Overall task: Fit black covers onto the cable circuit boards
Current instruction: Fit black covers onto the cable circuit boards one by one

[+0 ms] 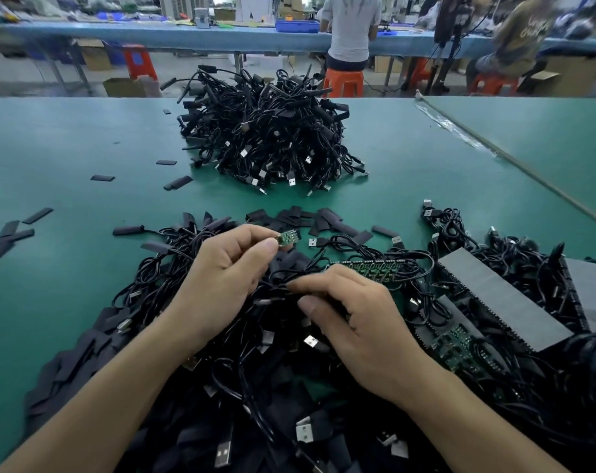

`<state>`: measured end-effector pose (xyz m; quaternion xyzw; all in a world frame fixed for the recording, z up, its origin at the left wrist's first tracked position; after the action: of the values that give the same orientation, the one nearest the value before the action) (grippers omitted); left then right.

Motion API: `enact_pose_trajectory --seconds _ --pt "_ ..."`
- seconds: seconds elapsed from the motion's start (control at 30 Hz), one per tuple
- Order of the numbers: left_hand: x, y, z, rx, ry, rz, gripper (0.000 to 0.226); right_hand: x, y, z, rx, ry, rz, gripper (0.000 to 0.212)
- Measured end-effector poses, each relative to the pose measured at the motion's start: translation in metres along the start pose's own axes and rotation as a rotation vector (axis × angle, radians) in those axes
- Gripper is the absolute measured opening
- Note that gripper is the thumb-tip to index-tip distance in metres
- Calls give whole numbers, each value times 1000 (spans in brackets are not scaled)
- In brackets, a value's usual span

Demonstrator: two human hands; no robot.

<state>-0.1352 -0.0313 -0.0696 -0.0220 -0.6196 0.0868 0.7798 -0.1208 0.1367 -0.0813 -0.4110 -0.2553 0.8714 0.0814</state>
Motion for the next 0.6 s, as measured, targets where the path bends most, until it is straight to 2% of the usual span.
enact_pose_trajectory --seconds 0.17,0.3,0.47,0.6 --pt "-4 2 -1 -19 7 25 23 1 -6 -1 143 1 126 12" --pt "-7 1 -1 -53 -10 18 34 2 -11 -2 255 -6 150 11" --pt "-8 1 -4 -101 -11 65 20 -4 -28 -2 486 -129 67 13" --pt "-9 2 -5 -140 -5 65 18 -5 -33 -3 584 -111 17 14"
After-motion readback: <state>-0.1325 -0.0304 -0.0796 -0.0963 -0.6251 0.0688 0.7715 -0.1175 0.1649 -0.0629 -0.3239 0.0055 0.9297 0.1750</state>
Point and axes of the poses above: each hand's wrist, its own z-axis towards the middle knuckle, its own y-axis out of the palm, x = y × z, the point moved 5 cm from there along z, towards the middle knuckle, and after that the axes turned 3 degrees about x, right-handed, at the moved point
